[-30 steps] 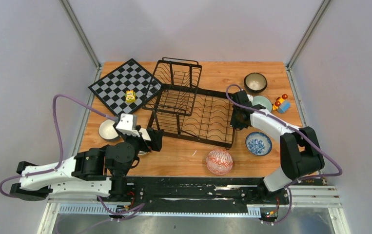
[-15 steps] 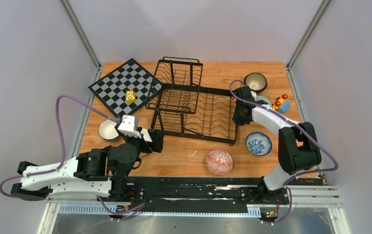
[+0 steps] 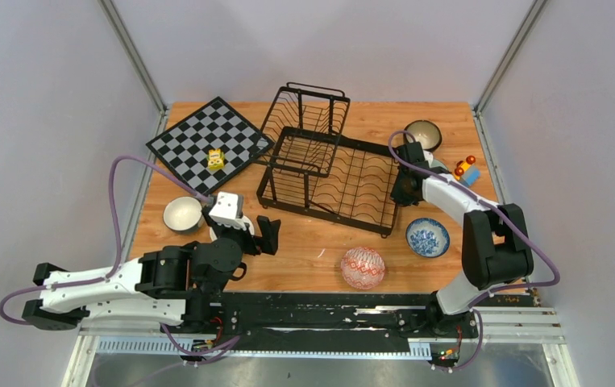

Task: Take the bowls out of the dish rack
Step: Move the dish rack to the center of the board.

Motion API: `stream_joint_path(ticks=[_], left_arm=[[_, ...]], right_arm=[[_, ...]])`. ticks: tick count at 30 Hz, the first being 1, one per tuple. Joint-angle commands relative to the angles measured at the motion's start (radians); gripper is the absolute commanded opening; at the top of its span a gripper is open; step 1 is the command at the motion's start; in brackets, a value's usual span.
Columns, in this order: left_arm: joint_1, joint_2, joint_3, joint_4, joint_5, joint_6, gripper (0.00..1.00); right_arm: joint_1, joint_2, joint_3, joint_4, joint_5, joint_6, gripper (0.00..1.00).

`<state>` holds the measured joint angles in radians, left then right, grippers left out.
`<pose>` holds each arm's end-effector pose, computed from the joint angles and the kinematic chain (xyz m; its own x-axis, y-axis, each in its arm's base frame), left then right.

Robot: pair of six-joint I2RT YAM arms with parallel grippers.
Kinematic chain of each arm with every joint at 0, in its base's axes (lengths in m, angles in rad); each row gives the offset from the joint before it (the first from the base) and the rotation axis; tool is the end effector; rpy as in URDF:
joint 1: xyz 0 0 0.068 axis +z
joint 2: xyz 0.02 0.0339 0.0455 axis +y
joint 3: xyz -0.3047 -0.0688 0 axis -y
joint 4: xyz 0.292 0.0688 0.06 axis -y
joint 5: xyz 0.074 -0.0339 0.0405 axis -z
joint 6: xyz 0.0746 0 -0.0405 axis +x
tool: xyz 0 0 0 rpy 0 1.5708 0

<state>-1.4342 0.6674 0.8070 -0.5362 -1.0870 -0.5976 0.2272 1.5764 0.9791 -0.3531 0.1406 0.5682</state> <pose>0.0874 -0.1513 0.3602 -0.2402 -0.1744 -0.9549 0.2594 0.9364 -0.2363 0.3754 0.0761 0.1833 -0.7455 0.3745 -0.5514 0.3055 0.9272 0.2167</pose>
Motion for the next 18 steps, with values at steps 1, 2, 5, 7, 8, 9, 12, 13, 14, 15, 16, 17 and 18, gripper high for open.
stream_joint_path(ticks=[1, 2, 5, 7, 8, 9, 12, 13, 14, 15, 16, 17, 18], left_arm=[[0.011, 0.026, 0.009, 0.026, 0.011, -0.009, 1.0], [0.011, 0.028, 0.009, 0.026, 0.014, -0.012, 1.0], [0.012, 0.029, 0.009, 0.022, 0.021, -0.019, 1.0], [0.012, 0.031, 0.01, 0.013, 0.025, -0.029, 1.0], [0.012, 0.031, 0.014, 0.005, 0.027, -0.032, 1.0], [0.012, 0.033, 0.017, -0.007, 0.027, -0.039, 1.0], [0.012, 0.032, 0.023, -0.027, 0.023, -0.053, 1.0], [0.012, 0.031, 0.022, -0.028, 0.024, -0.055, 1.0], [0.012, 0.03, 0.021, -0.028, 0.025, -0.057, 1.0], [0.012, 0.03, 0.021, -0.028, 0.027, -0.058, 1.0], [0.012, 0.03, 0.021, -0.028, 0.028, -0.059, 1.0], [0.012, 0.032, 0.02, -0.028, 0.027, -0.06, 1.0], [0.012, 0.034, 0.019, -0.027, 0.028, -0.062, 1.0]], right_arm=[[-0.038, 0.033, 0.032, 0.092, -0.028, 0.135, 0.0], [-0.038, 0.047, 0.047, 0.091, -0.034, 0.137, 0.0], [-0.038, 0.093, 0.092, 0.088, -0.05, 0.133, 0.0], [-0.038, 0.118, 0.125, 0.081, -0.056, 0.121, 0.0], [-0.039, 0.126, 0.132, 0.078, -0.053, 0.117, 0.0], [-0.039, 0.133, 0.14, 0.077, -0.049, 0.113, 0.0], [-0.039, 0.148, 0.162, 0.071, -0.061, 0.098, 0.0], [-0.039, 0.149, 0.166, 0.071, -0.073, 0.093, 0.0], [-0.039, 0.146, 0.167, 0.071, -0.087, 0.089, 0.0], [-0.038, 0.141, 0.166, 0.071, -0.104, 0.085, 0.0], [-0.037, 0.135, 0.163, 0.072, -0.12, 0.077, 0.01], [-0.037, 0.125, 0.162, 0.071, -0.143, 0.068, 0.04], [-0.036, 0.114, 0.158, 0.07, -0.173, 0.06, 0.1]])
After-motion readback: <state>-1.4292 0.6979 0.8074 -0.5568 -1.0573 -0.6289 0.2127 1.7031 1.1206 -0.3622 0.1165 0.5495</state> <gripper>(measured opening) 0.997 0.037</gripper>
